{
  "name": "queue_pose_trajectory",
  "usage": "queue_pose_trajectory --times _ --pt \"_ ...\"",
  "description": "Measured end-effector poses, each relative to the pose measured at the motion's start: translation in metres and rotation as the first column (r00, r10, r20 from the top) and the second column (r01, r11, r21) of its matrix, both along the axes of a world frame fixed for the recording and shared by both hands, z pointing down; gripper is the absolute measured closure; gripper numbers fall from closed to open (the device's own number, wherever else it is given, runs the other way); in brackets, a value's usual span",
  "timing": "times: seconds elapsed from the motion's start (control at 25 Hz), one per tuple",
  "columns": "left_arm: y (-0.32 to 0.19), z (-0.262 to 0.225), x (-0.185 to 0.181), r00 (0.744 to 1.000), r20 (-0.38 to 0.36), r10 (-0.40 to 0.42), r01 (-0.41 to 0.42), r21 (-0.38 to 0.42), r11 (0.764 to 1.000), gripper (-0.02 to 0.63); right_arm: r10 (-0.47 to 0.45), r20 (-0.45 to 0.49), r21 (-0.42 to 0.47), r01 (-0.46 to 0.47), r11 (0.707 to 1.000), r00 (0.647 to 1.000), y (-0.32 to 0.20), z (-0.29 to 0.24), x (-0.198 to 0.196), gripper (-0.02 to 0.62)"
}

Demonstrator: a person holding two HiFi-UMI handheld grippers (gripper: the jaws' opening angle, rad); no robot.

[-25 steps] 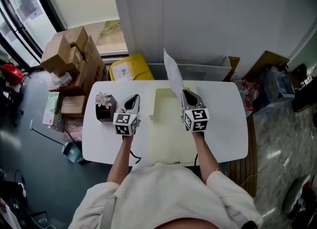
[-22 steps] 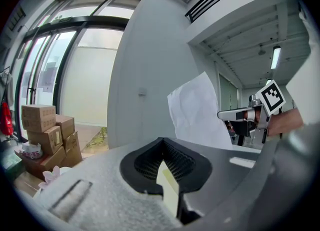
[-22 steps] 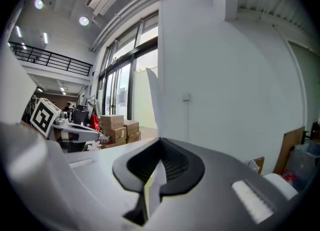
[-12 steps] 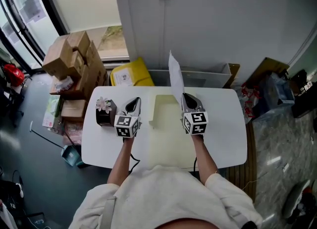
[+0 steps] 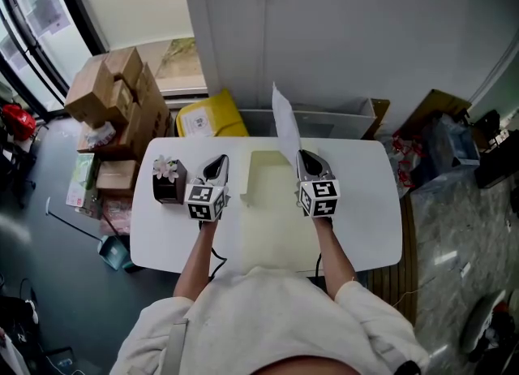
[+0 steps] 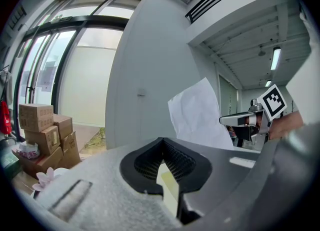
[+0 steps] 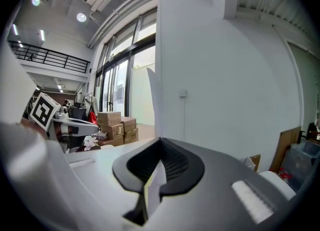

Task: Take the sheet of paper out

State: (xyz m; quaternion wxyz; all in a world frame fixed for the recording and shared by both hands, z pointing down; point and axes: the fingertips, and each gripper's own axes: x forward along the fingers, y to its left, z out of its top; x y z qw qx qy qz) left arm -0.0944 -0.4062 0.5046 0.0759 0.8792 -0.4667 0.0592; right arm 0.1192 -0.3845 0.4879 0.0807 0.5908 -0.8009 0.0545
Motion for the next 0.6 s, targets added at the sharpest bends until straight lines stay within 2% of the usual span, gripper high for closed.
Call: queue_pose_trajectory --times 0.6 --pt "-0.0071 0.0051 0.0033 1.000 0.003 0.016 -0.016 -0.005 1.000 0.600 0.010 -0.008 -0.011 -0.010 1.000 1.000 -0.0043 0.0083 0.0011 0.592"
